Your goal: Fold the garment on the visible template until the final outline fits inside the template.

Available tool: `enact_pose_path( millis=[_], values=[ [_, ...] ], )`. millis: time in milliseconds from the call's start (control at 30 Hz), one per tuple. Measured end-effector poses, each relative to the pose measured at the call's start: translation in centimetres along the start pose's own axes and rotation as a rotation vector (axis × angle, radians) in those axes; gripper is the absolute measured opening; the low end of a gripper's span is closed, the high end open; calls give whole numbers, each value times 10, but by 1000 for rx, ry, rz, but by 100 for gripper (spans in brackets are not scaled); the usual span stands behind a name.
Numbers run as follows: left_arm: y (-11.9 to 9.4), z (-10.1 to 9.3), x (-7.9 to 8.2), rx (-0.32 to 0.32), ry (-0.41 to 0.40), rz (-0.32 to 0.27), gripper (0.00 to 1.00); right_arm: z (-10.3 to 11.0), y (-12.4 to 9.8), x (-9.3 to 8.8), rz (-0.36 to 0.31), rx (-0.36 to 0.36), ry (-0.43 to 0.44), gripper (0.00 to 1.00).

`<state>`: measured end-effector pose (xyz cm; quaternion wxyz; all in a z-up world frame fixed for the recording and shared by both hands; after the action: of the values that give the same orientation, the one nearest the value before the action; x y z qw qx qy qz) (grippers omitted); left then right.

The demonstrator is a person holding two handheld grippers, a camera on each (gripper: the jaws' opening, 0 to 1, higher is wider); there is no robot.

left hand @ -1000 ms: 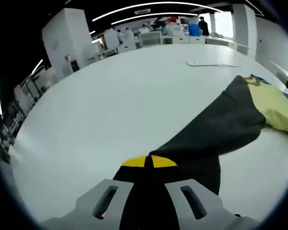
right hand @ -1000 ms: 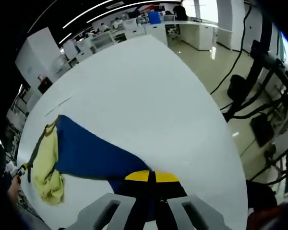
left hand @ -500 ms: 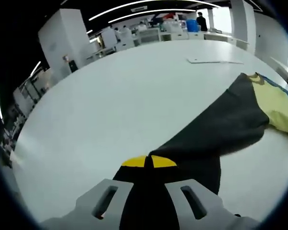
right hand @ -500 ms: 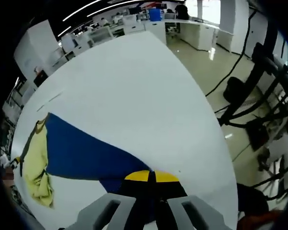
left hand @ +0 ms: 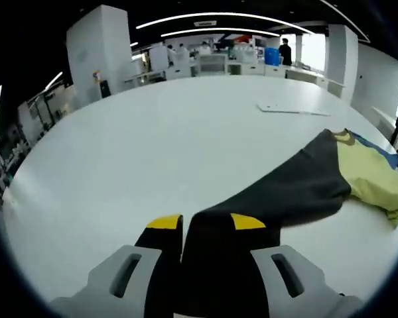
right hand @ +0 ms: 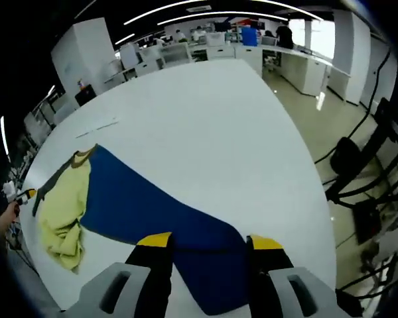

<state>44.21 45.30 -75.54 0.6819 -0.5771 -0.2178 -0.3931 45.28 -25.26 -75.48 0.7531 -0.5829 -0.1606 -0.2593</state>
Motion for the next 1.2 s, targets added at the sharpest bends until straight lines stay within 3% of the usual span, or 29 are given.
enact_pose_path(
  millis=[133, 200, 300, 533, 667, 800, 1200],
  values=[
    [-9, -12, 7, -40, 34, -48, 43, 23, -5, 2, -29, 67, -29, 63],
    [-14, -20, 11, -70, 8, -70, 48, 35, -7, 1, -32, 101, -50, 68],
    [-22, -32, 20, -114, -9, -122, 57, 52, -10, -2, -32, 146, -79, 74],
    [-40, -63, 32, -208, 85, -195, 77, 98, -15, -13, -29, 271, -171, 82],
    [-52, -84, 37, -258, 133, -220, 83, 130, -18, -23, -22, 354, -220, 86],
    [-65, -102, 44, -308, 128, -260, 88, 164, -24, -35, -1, 460, -241, 91],
    [-97, -138, 55, -394, 185, -322, 99, 231, -37, -66, 23, 599, -425, 99]
  ],
)
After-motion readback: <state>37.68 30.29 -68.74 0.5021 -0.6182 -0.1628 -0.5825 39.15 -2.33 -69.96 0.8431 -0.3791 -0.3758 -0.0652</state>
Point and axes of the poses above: the point that each gripper's makers call its tool centre point, and the gripper's own axes: y roughly forward along the fingers, z roughly to its left, x roughly out of its top, the point moved 1 cm from there along -y, roughly backward along the fingers, and after that the axes turned 13 degrees about y, right-handed, at the moved point
